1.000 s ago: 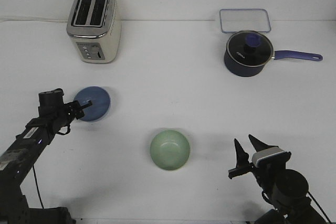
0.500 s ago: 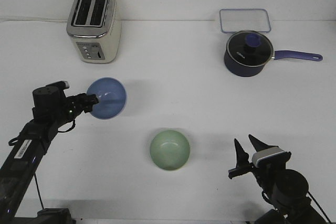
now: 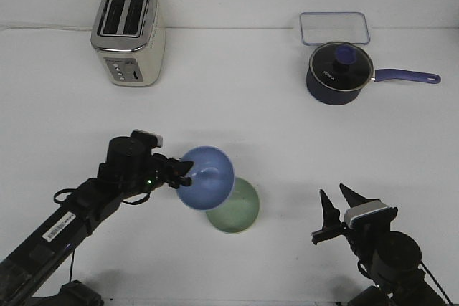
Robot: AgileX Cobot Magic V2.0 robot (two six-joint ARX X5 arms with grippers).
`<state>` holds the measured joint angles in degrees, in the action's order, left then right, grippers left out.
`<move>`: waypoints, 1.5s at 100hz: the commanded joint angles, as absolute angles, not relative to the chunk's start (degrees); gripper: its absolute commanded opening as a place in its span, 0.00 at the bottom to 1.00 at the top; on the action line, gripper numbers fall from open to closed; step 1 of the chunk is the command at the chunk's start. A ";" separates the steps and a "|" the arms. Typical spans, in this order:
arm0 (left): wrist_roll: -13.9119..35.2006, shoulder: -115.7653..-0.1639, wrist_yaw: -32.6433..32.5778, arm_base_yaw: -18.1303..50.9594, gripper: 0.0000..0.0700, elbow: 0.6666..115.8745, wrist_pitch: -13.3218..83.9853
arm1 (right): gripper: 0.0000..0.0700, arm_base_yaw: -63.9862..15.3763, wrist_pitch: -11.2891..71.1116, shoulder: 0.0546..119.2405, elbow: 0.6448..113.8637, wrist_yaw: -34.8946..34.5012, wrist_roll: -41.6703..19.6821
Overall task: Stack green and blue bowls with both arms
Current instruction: 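Lift the blue bowl and lower it into the green bowl, then open the left gripper and withdraw it from the blue bowl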
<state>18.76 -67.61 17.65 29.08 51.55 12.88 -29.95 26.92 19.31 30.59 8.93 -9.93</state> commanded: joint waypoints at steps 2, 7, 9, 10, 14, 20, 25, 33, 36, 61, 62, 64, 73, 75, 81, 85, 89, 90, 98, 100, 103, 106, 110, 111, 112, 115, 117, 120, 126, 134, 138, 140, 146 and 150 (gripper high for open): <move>18.61 -69.19 15.77 32.25 0.02 52.34 12.36 | 0.44 -30.30 26.24 19.33 31.14 8.86 -10.66; 18.39 -70.04 14.61 34.09 0.02 52.34 12.34 | 0.44 -30.30 26.24 19.33 31.14 8.84 -10.68; 18.26 -70.43 14.46 34.72 0.02 52.34 12.34 | 0.44 -30.30 26.24 19.33 31.14 8.84 -10.66; 18.15 -70.65 14.39 35.03 0.02 52.34 12.34 | 0.44 -30.30 26.24 19.33 31.14 8.84 -10.68; 17.96 -71.44 14.39 36.10 0.02 52.34 12.34 | 0.44 -30.30 26.24 19.33 31.14 8.84 -10.66; 17.98 -72.66 14.39 37.41 0.02 52.34 12.16 | 0.44 -30.30 26.24 19.33 31.14 8.84 -10.68; 17.98 -73.54 14.39 38.39 0.02 52.34 11.99 | 0.44 -30.30 26.24 19.33 31.14 8.82 -10.68; 17.72 -74.70 13.80 39.59 0.02 52.34 11.77 | 0.44 -30.30 26.24 19.33 31.14 8.82 -10.68; 17.41 -75.05 13.13 40.01 0.02 52.34 11.79 | 0.44 -30.30 26.24 19.33 31.14 8.82 -10.68; 16.93 -76.05 11.18 40.95 0.27 52.34 11.27 | 0.44 -30.30 26.24 19.33 31.14 8.45 -10.68; 16.93 -76.05 11.18 40.95 0.33 52.34 11.07 | 0.44 -30.30 26.24 19.33 31.14 8.45 -10.68; 16.95 -76.05 11.18 40.95 0.41 52.34 10.92 | 0.44 -30.30 26.24 19.33 31.14 8.45 -10.68; 16.91 -75.99 11.20 40.95 0.65 52.36 10.13 | 0.44 -30.30 26.22 19.33 31.14 8.45 -10.68; 16.88 -75.90 11.20 40.93 0.66 52.40 10.04 | 0.44 -30.30 26.24 19.33 31.14 8.45 -10.68; 16.14 -75.40 11.09 40.51 0.66 52.66 10.07 | 0.44 -30.30 26.22 19.33 31.14 8.45 -10.68; 15.18 -74.83 10.94 40.05 0.66 53.04 10.22 | 0.44 -30.30 26.22 19.33 31.14 8.47 -10.68; 14.35 -73.95 10.20 39.44 0.66 53.34 10.24 | 0.44 -30.30 26.22 19.33 31.14 8.47 -10.68; 14.17 -73.69 9.98 39.29 0.66 53.43 10.24 | 0.44 -30.30 26.22 19.33 31.14 8.47 -10.68; 13.32 -71.05 6.98 37.74 0.66 53.91 10.20 | 0.44 -30.30 26.20 19.33 31.14 8.60 -10.68; 12.91 -70.24 6.07 37.26 0.66 53.93 10.17 | 0.44 -30.30 26.20 19.33 31.14 8.73 -10.68; 12.32 -68.97 4.58 36.49 0.66 53.95 10.17 | 0.44 -30.30 26.20 19.33 31.14 8.93 -10.68; 11.77 -67.51 2.92 35.57 0.66 53.95 10.33 | 0.44 -30.30 26.20 19.33 31.14 9.08 -10.68; 11.03 -65.47 0.78 34.28 0.65 53.95 10.68 | 0.44 -30.30 26.20 19.33 31.14 9.08 -10.68; 10.85 -64.97 0.23 33.93 0.65 53.95 10.72 | 0.44 -30.30 26.17 19.33 31.14 9.08 -10.66; 10.66 -64.36 -0.40 33.52 0.65 53.95 10.81 | 0.44 -30.30 26.17 19.33 31.14 9.08 -10.68; 10.20 -62.83 -1.74 32.51 0.63 53.95 11.11 | 0.44 -30.30 26.15 19.33 31.14 9.08 -10.66; 9.78 -61.78 -2.59 31.81 0.60 53.95 11.33 | 0.44 -30.30 26.15 19.33 31.14 9.08 -10.68; 9.23 -60.16 -3.84 30.76 0.50 53.95 11.70 | 0.44 -30.30 26.13 19.33 31.14 9.10 -10.68; 7.79 -56.93 -5.69 28.67 0.22 53.95 12.82 | 0.44 -30.30 25.91 19.31 31.14 9.10 -10.66; 5.87 -52.62 -7.11 25.96 0.02 53.93 14.70 | 0.36 -30.30 25.30 19.11 31.14 9.10 -10.68; 5.48 -50.52 -8.27 24.71 0.02 53.93 15.86 | 0.20 -30.30 24.88 18.94 31.14 9.15 -10.48; 5.26 -49.52 -8.86 24.14 0.02 53.93 16.73 | 0.10 -30.30 24.91 18.72 31.14 9.28 -10.15; 4.73 -46.46 -10.52 22.70 0.02 53.80 19.55 | 0.01 -30.30 24.91 17.78 31.14 9.91 -9.82; 4.01 -44.27 -11.66 22.00 0.02 53.21 20.88 | 0.01 -30.30 25.10 16.53 31.14 10.72 -9.69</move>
<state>6.42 -46.22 -9.98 22.39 53.04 19.46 -29.95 25.78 18.00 30.59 9.69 -9.85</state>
